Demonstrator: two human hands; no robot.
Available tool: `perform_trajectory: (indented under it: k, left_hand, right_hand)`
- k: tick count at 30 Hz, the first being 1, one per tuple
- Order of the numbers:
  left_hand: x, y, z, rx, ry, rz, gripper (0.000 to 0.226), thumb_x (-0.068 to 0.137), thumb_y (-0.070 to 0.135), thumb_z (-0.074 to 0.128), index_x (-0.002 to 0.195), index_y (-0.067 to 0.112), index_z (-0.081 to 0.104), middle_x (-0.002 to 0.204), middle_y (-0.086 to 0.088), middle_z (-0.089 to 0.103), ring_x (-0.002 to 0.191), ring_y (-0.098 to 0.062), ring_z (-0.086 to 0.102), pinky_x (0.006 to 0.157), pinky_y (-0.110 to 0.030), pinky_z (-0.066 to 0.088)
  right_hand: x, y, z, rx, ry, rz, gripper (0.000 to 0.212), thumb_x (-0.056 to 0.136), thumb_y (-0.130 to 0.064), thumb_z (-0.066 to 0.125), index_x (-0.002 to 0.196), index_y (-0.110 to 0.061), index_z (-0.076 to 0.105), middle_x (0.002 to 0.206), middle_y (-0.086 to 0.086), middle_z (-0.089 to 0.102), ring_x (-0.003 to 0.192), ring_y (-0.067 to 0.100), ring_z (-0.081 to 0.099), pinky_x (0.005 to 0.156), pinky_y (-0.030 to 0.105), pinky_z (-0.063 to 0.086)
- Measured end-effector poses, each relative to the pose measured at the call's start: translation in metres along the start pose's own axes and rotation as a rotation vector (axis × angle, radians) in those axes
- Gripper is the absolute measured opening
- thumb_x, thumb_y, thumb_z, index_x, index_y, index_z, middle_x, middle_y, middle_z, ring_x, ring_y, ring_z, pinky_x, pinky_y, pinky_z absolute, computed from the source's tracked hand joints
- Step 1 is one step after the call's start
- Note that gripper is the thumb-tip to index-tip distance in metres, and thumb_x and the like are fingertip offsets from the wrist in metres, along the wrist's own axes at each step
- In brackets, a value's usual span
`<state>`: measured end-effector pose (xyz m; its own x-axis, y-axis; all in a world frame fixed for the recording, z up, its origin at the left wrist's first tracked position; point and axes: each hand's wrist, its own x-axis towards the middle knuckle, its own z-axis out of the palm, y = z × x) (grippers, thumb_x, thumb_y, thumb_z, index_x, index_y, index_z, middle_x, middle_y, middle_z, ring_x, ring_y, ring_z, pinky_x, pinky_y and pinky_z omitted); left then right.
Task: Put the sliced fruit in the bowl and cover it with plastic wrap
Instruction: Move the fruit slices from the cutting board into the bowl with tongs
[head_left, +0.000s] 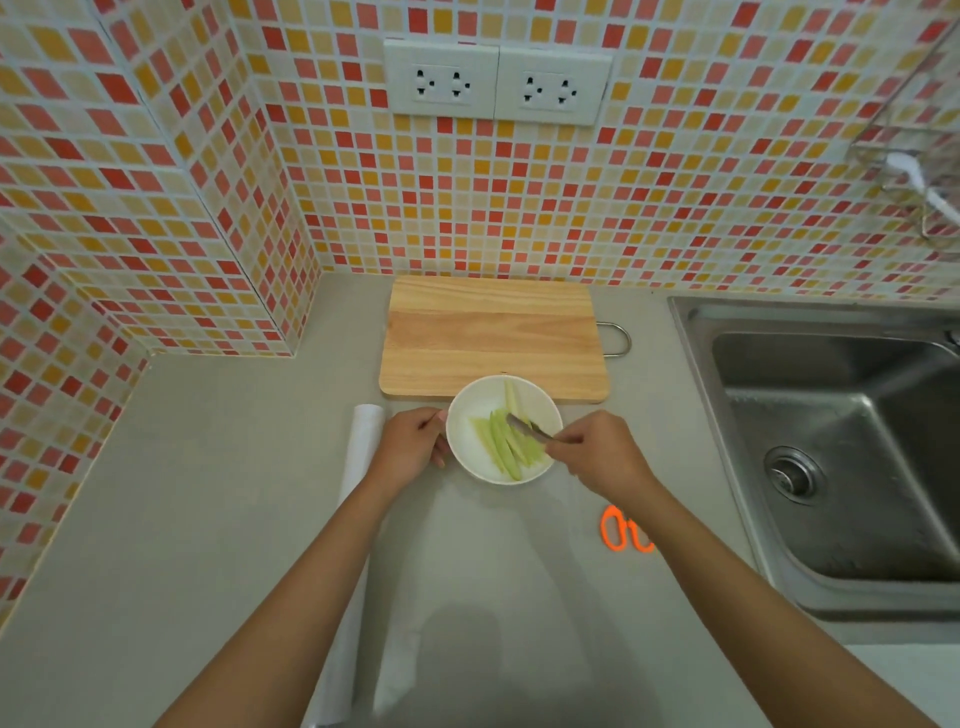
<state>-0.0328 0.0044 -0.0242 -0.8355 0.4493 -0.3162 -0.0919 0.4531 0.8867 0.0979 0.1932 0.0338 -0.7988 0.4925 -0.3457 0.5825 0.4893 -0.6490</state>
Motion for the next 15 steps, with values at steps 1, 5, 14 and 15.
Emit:
perform_trajectory:
  k: [1,5,14,15]
  left_hand:
    - [0.000,0.001,0.000,-0.001,0.003,-0.001,0.034,0.100,0.018,0.045,0.082,0.002,0.069,0.058,0.002,0.066,0.042,-0.006,0.056,0.054,-0.016,0.047]
    - [-0.002,0.004,0.002,0.013,0.004,0.006,0.035,0.101,0.018,0.045,0.081,0.001,0.068,0.060,-0.002,0.066,0.042,-0.007,0.056,0.056,-0.020,0.047]
    - [0.000,0.007,0.001,0.021,0.007,0.064,0.034,0.100,0.019,0.047,0.073,0.014,0.068,0.053,0.003,0.062,0.043,-0.006,0.054,0.053,-0.013,0.044]
    - [0.001,0.007,0.000,0.021,0.006,0.071,0.035,0.100,0.019,0.048,0.071,0.017,0.067,0.052,0.003,0.062,0.043,-0.006,0.054,0.052,-0.012,0.044]
  right_hand:
    - [-0.003,0.003,0.003,-0.020,-0.009,0.015,0.027,0.079,-0.009,0.062,0.078,0.017,0.062,0.060,0.011,0.041,0.058,0.017,0.037,0.057,0.026,0.029]
    - [-0.008,-0.004,0.004,-0.082,-0.022,0.042,0.032,0.080,-0.015,0.063,0.061,0.010,0.058,0.054,0.012,0.041,0.050,0.022,0.039,0.055,0.028,0.032]
    - [0.033,-0.034,-0.042,-0.223,0.177,0.020,0.032,0.084,-0.039,0.061,0.074,-0.011,0.072,0.067,0.006,0.070,0.060,0.022,0.067,0.064,0.033,0.056]
    - [0.049,-0.034,-0.045,-0.225,0.214,0.039,0.033,0.085,-0.039,0.060,0.078,-0.010,0.072,0.072,0.006,0.071,0.065,0.023,0.068,0.066,0.033,0.056]
